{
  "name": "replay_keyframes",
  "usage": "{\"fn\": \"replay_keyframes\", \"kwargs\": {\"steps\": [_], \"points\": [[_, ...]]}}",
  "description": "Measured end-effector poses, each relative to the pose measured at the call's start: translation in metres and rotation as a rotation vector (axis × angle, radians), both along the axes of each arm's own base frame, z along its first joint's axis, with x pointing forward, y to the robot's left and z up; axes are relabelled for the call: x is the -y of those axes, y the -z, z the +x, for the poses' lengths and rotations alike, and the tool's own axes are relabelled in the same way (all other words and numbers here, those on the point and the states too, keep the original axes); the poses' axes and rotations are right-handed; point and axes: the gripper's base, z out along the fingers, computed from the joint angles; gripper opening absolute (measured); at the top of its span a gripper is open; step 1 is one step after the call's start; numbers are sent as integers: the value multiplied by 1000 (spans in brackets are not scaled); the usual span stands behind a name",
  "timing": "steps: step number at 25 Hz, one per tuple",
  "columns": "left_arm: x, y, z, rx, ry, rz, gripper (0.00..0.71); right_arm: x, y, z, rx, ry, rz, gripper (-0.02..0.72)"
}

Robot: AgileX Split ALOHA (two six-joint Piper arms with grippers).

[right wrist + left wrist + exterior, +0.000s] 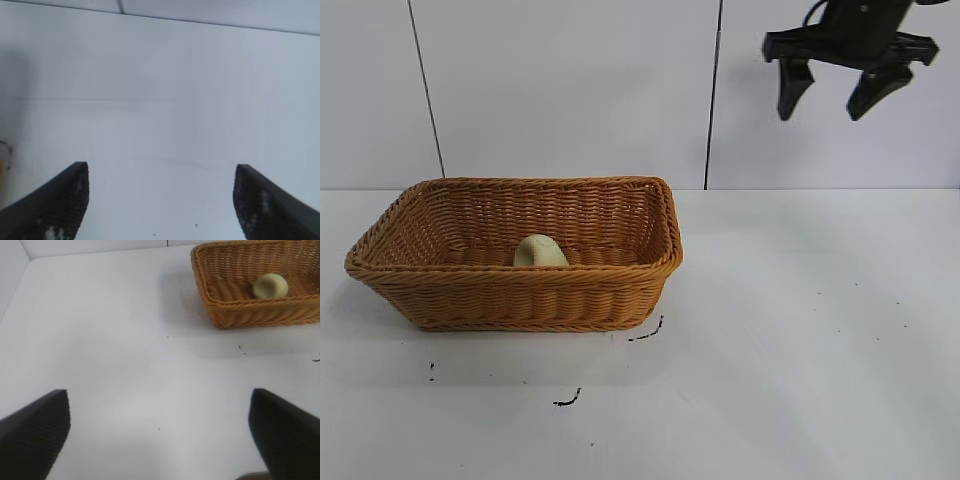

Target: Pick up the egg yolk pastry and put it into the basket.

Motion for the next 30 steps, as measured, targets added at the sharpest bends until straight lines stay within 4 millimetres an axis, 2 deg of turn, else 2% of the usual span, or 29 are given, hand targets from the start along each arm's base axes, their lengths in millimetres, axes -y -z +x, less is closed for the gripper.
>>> {"fn": "replay_keyframes", "kwargs": {"steps": [5,9,14,16,20,26,30], "points": [[0,0,0,0,0,0,697,2,5,-13,-156,-2,-3,569],[0,0,0,0,0,0,697,2,4,-19,-192,-11,-6,569],[0,0,0,0,0,0,697,1,-20,-44,-175,-4,15,569],[0,0,0,0,0,0,697,1,-34,-63,-162,1,17,569],[0,0,0,0,0,0,697,0,-72,-112,-98,3,29,569],[0,0,0,0,0,0,697,0,-128,-203,65,3,36,568],[0,0,0,0,0,0,697,0,-146,-264,172,2,40,568]]}}
